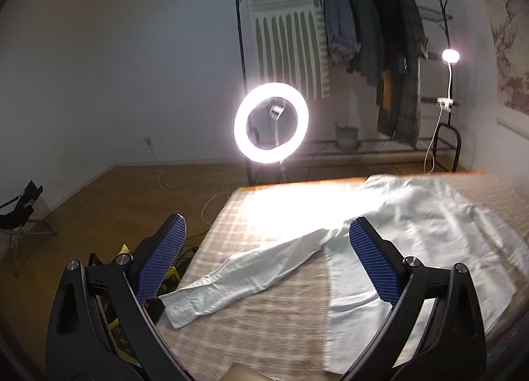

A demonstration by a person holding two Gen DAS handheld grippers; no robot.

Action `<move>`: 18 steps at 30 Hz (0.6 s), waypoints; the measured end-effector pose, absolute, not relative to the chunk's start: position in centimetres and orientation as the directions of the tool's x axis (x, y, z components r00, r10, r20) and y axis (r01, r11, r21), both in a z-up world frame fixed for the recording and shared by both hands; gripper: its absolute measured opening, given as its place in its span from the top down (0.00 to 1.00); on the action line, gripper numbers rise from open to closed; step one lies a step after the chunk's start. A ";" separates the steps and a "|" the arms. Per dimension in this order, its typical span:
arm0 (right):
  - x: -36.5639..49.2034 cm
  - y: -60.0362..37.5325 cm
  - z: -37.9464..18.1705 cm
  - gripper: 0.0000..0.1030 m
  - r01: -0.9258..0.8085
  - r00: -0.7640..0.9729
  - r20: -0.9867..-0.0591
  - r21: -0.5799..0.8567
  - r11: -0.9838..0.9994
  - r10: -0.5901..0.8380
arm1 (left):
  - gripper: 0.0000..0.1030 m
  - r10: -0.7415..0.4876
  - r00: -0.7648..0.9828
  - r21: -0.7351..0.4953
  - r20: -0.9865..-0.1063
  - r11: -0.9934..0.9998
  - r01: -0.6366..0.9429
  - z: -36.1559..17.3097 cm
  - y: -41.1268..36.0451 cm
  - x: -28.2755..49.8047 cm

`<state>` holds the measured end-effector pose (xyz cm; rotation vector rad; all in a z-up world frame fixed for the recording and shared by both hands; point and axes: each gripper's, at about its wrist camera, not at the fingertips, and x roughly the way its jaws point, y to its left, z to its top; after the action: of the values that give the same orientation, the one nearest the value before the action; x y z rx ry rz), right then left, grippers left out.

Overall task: Fold small clothes
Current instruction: 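Move the left tool down to the shirt sleeve nearest it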

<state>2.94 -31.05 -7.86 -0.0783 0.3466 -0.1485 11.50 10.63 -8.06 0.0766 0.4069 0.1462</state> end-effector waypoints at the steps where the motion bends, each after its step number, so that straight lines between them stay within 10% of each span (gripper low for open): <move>1: 3.2 -30.8 -7.8 0.00 0.118 0.934 -0.327 -0.092 0.989 -0.142 | 0.02 0.150 0.902 0.107 -0.406 0.987 -0.116 -8.7 11.4 12.3; 10: 8.5 -26.2 -8.0 0.00 -0.076 0.912 -0.399 0.048 0.996 0.089 | 0.26 0.061 0.777 -0.085 -0.627 0.986 -0.146 -15.7 21.7 20.1; 18: 13.1 -20.5 -11.6 0.09 -0.245 0.829 -0.486 0.132 0.960 0.278 | 0.26 -0.054 0.681 -0.275 -0.731 0.936 -0.220 -20.7 29.6 25.0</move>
<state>13.06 -20.46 -11.55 0.0645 0.5249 0.2779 25.02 29.63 -20.75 -0.3576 0.8214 0.0951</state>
